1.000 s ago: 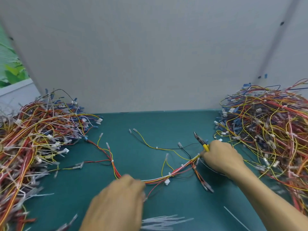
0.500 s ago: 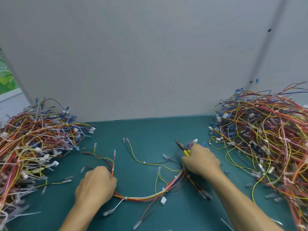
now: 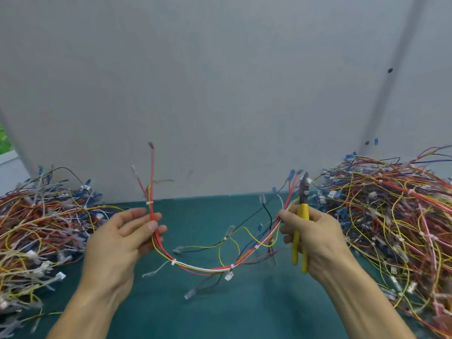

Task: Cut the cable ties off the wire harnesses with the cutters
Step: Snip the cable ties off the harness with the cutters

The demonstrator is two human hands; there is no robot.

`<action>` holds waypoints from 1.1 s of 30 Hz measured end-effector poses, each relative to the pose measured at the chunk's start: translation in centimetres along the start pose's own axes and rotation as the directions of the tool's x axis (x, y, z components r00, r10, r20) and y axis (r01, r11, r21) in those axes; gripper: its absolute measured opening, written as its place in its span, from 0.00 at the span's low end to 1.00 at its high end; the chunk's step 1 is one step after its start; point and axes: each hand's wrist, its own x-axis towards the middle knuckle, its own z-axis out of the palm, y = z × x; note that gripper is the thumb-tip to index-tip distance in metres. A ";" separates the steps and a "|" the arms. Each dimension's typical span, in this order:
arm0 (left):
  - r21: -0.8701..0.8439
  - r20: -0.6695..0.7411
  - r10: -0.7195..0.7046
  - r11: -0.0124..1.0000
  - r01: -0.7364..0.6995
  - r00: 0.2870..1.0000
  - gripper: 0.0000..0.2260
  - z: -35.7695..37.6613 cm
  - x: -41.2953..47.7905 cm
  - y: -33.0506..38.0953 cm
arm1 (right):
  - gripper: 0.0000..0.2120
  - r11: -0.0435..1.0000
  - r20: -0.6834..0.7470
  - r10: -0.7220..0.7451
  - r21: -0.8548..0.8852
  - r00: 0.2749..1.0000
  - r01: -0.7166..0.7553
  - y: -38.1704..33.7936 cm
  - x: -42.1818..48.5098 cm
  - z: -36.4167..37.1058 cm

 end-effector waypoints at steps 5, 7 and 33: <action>-0.072 -0.045 -0.012 0.997 0.009 0.999 0.09 -0.5 0.5 -0.2 | 0.08 0.954 -0.027 0.166 0.256 0.986 -0.154 -0.6 0.7 -0.5; -0.084 -0.057 -0.016 0.996 0.011 0.998 0.09 -0.8 0.7 -0.3 | 0.07 0.926 -0.025 0.225 0.316 0.974 -0.206 -0.8 1.0 -0.7; -0.078 -0.072 0.060 0.995 -0.066 0.996 0.11 -1.7 1.6 -0.7 | 0.05 0.917 0.104 0.071 0.385 0.992 -0.106 -0.1 0.8 -0.3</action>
